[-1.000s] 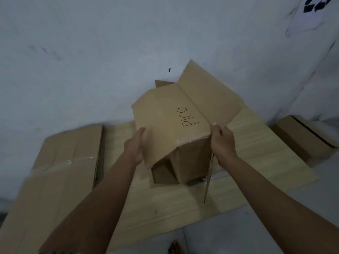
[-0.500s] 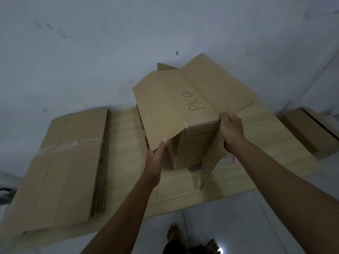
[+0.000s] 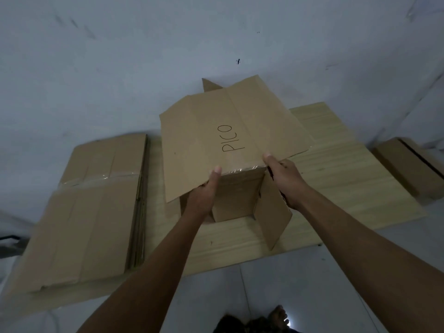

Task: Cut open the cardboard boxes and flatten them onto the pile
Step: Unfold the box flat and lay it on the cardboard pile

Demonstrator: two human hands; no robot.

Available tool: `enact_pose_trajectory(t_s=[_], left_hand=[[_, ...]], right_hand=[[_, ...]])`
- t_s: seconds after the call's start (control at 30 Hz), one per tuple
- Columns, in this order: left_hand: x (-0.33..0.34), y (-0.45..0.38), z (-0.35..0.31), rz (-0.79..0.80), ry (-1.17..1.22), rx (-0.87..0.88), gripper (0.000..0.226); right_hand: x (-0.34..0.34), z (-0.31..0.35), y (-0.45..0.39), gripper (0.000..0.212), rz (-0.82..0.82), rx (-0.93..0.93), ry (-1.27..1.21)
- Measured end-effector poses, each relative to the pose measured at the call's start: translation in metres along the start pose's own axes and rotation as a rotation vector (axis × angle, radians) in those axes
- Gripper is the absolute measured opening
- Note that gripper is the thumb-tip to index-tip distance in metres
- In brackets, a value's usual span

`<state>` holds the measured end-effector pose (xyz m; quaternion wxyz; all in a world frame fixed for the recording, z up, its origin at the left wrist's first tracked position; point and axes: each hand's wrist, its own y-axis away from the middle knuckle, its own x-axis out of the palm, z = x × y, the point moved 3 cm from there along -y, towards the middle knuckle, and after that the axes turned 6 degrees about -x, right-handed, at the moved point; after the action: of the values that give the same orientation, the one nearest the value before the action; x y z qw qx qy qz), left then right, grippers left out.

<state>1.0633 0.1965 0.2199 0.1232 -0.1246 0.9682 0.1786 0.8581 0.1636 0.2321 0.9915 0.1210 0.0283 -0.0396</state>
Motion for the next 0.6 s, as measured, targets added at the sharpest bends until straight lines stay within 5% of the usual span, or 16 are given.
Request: enact_pose_trajectory(t_s=[0.17,0.33,0.43,0.53,0.6], left_hand=[[-0.019,-0.017,-0.004,0.141,-0.110,0.143,0.094],[-0.027,-0.025,-0.004,0.215,-0.042,0.117,0.061],[-0.028,-0.022,-0.006,0.241,-0.080,0.139,0.038],[-0.027,-0.016,0.005,0.198,-0.078,0.064,0.090],[-0.034,-0.011,0.017,0.036,-0.004,-0.011,0.097]], right_hand=[[0.007,0.012,0.005,0.047,-0.020,-0.011,0.001],[0.019,0.013,0.008,0.040,-0.097,-0.010,0.018],[0.029,0.013,0.008,0.057,-0.211,-0.029,-0.017],[0.040,0.018,0.011,0.045,-0.334,-0.097,0.065],[0.048,0.018,0.012,0.044,-0.356,-0.157,0.150]])
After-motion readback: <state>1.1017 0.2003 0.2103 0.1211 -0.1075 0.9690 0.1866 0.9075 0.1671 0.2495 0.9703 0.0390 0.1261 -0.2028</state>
